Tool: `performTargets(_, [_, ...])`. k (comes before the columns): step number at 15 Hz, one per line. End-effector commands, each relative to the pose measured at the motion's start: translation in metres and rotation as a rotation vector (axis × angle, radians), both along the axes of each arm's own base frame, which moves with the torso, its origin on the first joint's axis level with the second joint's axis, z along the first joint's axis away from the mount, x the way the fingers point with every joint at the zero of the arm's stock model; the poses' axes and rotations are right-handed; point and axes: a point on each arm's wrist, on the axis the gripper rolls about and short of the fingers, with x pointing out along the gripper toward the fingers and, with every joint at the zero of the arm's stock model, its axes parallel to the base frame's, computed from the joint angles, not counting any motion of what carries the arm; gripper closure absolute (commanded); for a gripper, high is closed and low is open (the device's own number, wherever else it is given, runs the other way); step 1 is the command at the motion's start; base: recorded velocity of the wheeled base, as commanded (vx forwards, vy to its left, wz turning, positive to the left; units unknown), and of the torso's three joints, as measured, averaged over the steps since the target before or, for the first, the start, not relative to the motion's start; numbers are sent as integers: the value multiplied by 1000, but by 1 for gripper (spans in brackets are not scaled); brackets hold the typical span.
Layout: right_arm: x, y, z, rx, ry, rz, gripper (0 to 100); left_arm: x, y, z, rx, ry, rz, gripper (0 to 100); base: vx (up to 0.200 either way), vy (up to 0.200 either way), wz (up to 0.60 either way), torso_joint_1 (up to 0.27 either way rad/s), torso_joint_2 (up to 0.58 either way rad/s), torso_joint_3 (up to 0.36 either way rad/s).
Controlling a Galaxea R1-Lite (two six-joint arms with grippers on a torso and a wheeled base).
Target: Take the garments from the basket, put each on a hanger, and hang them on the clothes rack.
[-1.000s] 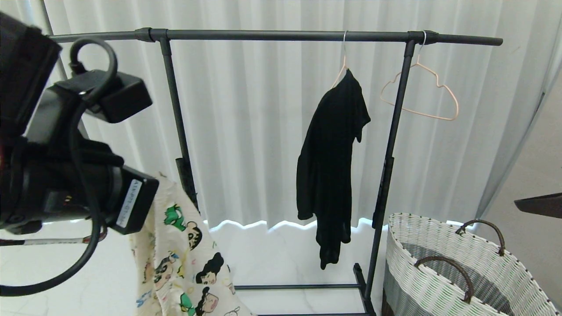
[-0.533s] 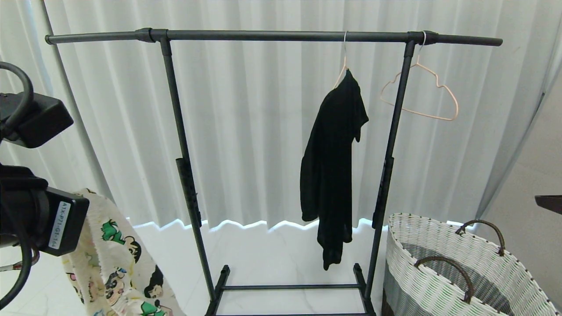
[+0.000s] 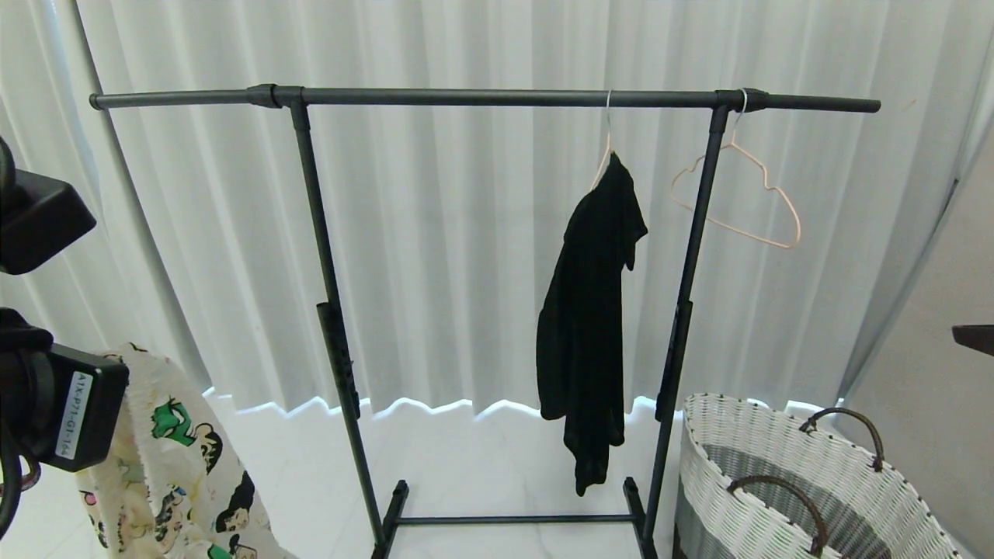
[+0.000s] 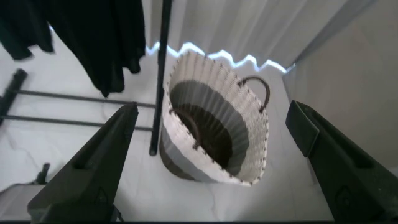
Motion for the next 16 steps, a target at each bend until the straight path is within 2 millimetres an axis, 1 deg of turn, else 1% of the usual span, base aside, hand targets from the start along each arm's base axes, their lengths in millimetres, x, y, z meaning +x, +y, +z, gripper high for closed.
performTargets(1, [4, -3, 1, 15, -6, -18, 0, -1, 0, 0, -1, -2, 1, 100, 0, 0, 0, 183, -456, -290])
performTargets(5, [10, -7, 0, 37, 5, -22, 0, 2, -1, 3, -17, -36, 2, 100, 0, 0, 0, 185, -469, -281])
performTargets(10, [24, -3, 0, 42, -14, -22, 0, 2, 0, 3, -7, -43, 17, 100, 0, 0, 0, 201, -482, -275])
performTargets(13, [29, -2, -1, 42, -19, -23, 0, 2, 0, 3, -7, -43, 17, 100, 0, 0, 0, 221, -499, -279])
performTargets(16, [40, -1, -1, 53, -54, -30, 0, 2, 0, 3, -8, -44, 17, 100, 0, 0, 0, 194, -427, -233])
